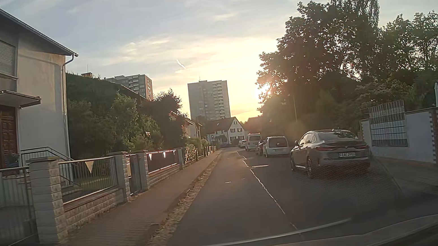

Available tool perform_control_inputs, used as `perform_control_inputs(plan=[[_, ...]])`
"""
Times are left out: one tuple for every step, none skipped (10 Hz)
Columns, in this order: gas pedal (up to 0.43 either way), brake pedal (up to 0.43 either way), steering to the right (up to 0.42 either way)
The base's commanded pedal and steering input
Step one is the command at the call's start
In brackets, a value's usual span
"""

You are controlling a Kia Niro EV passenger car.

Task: Follow the waypoints while adhering to traffic rules and regulations

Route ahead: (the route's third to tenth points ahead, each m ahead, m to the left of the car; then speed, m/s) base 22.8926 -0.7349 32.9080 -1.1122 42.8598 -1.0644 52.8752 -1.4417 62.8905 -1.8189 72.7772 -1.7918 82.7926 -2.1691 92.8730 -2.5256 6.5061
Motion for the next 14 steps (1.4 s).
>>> perform_control_inputs(plan=[[0.028,0.0,0.008],[0.028,0.0,0.005],[0.028,0.0,0.005],[0.02,0.0,0.005],[0.02,0.0,0.005],[0.02,0.0,0.005],[0.02,0.0,0.005],[0.02,0.0,0.006],[0.008,0.0,0.009],[0.008,0.0,0.014],[0.0,0.0,0.019],[0.0,0.0,0.019],[0.0,0.0,0.018],[0.0,0.0,0.018]])
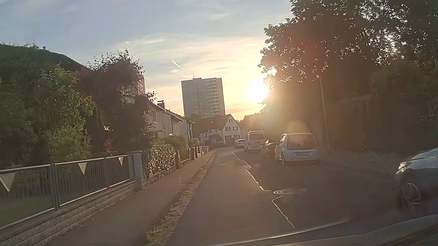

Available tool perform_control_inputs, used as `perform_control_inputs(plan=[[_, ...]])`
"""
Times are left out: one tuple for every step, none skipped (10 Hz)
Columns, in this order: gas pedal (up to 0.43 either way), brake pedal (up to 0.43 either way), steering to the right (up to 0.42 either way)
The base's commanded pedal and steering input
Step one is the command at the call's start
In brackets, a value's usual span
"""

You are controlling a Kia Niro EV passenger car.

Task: Follow the waypoints while adhering to traffic rules and regulations

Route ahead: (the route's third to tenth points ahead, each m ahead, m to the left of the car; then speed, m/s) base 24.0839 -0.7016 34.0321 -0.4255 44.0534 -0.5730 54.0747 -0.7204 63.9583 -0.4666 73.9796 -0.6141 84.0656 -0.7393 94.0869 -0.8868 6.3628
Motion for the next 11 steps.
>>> perform_control_inputs(plan=[[0.0,0.0,0.016],[0.0,0.0,0.009],[0.0,0.0,0.006],[0.0,0.0,0.007],[0.0,0.0,0.006],[0.0,0.0,0.006],[0.0,0.0,0.006],[0.0,0.0,0.005],[0.0,0.0,0.004],[0.0,0.0,0.004],[0.0,0.0,0.004]])
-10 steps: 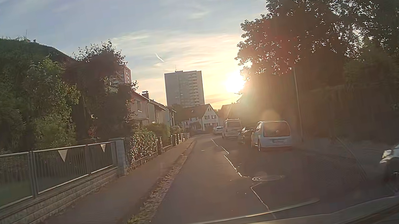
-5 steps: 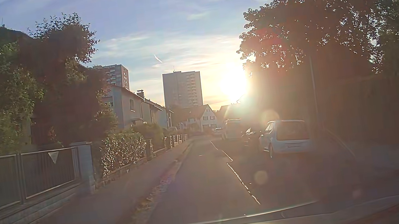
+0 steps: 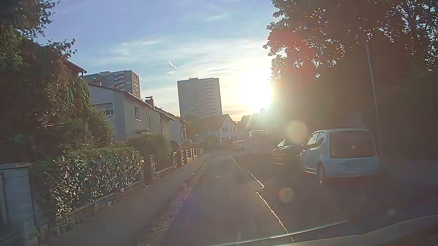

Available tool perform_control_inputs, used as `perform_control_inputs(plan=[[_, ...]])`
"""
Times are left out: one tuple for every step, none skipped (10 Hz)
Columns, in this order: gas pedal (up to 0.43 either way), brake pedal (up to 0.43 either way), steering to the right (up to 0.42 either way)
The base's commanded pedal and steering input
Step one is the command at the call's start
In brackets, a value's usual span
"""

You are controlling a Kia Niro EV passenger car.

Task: Follow the waypoints while adhering to traffic rules and regulations

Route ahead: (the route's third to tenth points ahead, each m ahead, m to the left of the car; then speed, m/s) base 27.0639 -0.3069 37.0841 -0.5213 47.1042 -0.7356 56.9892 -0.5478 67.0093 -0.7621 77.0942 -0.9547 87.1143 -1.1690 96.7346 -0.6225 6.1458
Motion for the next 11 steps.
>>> perform_control_inputs(plan=[[0.0,0.0,0.005],[0.0,0.0,-0.001],[0.0,0.0,-0.011],[0.0,0.0,-0.008],[0.0,0.0,0.008],[0.0,0.0,0.015],[0.0,0.0,0.011],[0.0,0.0,0.008],[0.0,0.0,0.01],[0.0,0.0,0.016],[0.0,0.0,0.016]])
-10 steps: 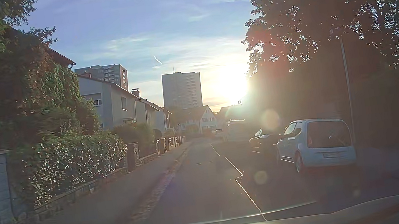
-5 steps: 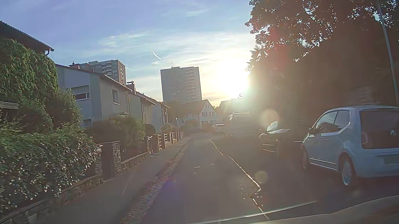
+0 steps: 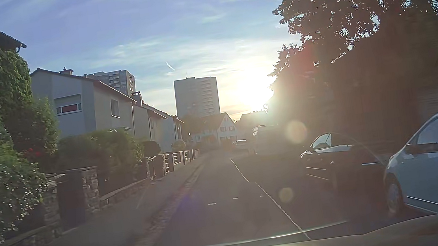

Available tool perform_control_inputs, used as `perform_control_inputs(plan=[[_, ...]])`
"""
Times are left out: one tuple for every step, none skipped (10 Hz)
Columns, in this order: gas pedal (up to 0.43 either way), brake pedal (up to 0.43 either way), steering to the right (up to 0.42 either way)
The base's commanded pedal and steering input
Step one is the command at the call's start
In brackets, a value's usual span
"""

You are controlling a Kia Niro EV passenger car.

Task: Follow the waypoints while adhering to traffic rules and regulations

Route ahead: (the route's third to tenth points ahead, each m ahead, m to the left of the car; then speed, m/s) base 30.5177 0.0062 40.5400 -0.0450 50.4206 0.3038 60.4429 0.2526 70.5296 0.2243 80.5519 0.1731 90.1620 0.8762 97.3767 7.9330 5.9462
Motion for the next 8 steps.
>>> perform_control_inputs(plan=[[0.0,0.0,0.01],[0.0,0.0,0.006],[0.0,0.0,0.006],[0.0,0.0,0.003],[0.0,0.0,-0.004],[0.0,0.0,-0.009],[0.0,0.0,-0.01],[0.0,0.0,-0.01]])
